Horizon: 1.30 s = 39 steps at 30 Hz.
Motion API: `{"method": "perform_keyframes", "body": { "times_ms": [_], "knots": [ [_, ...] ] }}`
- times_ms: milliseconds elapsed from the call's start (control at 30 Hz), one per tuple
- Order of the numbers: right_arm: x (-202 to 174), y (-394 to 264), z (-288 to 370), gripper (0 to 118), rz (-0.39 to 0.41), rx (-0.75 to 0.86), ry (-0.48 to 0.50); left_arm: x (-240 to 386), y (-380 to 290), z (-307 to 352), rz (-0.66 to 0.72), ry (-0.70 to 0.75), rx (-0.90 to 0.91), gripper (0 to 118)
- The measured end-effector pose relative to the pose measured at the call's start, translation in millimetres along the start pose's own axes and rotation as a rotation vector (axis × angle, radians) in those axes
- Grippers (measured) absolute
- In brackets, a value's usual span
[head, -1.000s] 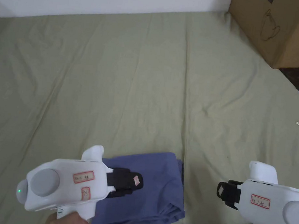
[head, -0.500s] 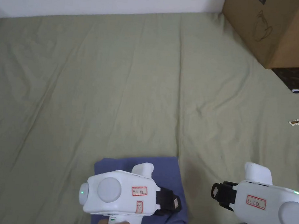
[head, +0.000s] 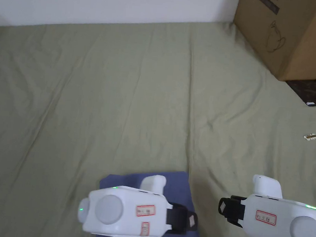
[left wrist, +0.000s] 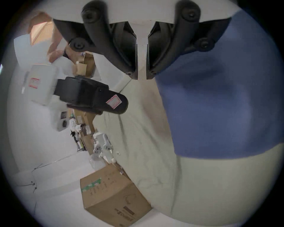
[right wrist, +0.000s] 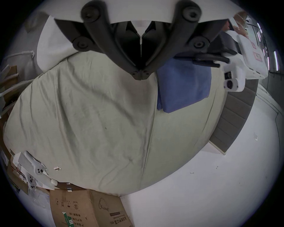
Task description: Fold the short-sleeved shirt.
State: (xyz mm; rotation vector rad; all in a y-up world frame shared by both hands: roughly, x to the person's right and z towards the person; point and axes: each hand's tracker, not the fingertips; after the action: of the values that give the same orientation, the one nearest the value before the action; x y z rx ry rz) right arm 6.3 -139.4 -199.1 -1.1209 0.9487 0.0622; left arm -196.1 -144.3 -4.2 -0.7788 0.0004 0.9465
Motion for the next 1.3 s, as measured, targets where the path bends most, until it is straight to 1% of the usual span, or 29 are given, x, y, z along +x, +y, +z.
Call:
{"method": "perform_keyframes", "body": {
  "times_ms": [67, 100, 133, 200, 267, 333, 433, 533, 567, 600, 667, 700, 733, 833, 933, 1000, 1067, 1100, 1167, 1233, 1300],
  "knots": [
    [-4, 3, 2, 0, 0.006, 0.001, 0.004, -13, 3, 31, 0.037, -0.020, 0.078, 12],
    [-6, 6, 2, 0, -0.005, -0.007, 0.032, -21, 4, 47, 0.060, -0.012, 0.123, 12],
    [-9, 8, 3, 0, -0.016, -0.005, 0.085, -35, 4, 64, 0.086, 0.000, 0.159, 12],
    [-21, 14, 7, 0, -0.022, -0.003, 0.135, -55, 1, 89, 0.114, 0.051, 0.209, 12],
    [-35, 18, 5, 0, 0.014, -0.003, 0.152, -79, -4, 109, 0.178, 0.085, 0.240, 12],
    [-57, 22, 5, 0, 0.068, -0.006, 0.152, -102, -14, 128, 0.261, 0.095, 0.277, 11],
    [-79, 27, -15, 0, 0.136, -0.057, 0.190, -119, -28, 148, 0.299, 0.072, 0.287, 11],
    [-100, 24, -35, 0, 0.220, -0.098, 0.171, -132, -40, 155, 0.364, 0.066, 0.324, 12],
    [-100, 21, -48, 0, 0.239, -0.112, 0.161, -136, -42, 155, 0.379, 0.063, 0.327, 14],
    [-102, 18, -59, 0, 0.253, -0.138, 0.146, -141, -43, 153, 0.407, 0.058, 0.336, 21],
    [-105, 13, -74, 0, 0.277, -0.175, 0.118, -147, -45, 147, 0.433, 0.053, 0.333, 59],
    [-105, 10, -84, 0, 0.301, -0.192, 0.075, -149, -45, 141, 0.439, 0.046, 0.329, 82],
    [-106, 7, -88, 0, 0.322, -0.195, 0.058, -151, -45, 135, 0.441, 0.036, 0.320, 105],
    [-102, 4, -91, 0, 0.308, -0.192, 0.080, -151, -42, 123, 0.452, 0.004, 0.305, 113],
    [-98, 10, -94, 0, 0.255, -0.205, 0.097, -151, -35, 108, 0.459, -0.044, 0.256, 114],
    [-100, 9, -91, 0, 0.263, -0.205, 0.095, -152, -31, 97, 0.441, -0.057, 0.234, 114],
    [-106, 7, -91, 0, 0.318, -0.200, 0.074, -158, -27, 88, 0.422, -0.079, 0.232, 114],
    [-108, 7, -91, 0, 0.334, -0.201, 0.067, -161, -25, 84, 0.427, -0.093, 0.237, 115],
    [-108, 8, -92, 0, 0.329, -0.203, 0.067, -166, -22, 77, 0.462, -0.136, 0.250, 115],
    [-104, 10, -93, 0, 0.300, -0.210, 0.079, -164, -19, 71, 0.485, -0.173, 0.258, 115],
    [-99, 12, -92, 0, 0.246, -0.215, 0.098, -163, -18, 66, 0.475, -0.175, 0.248, 115]
  ]
}}
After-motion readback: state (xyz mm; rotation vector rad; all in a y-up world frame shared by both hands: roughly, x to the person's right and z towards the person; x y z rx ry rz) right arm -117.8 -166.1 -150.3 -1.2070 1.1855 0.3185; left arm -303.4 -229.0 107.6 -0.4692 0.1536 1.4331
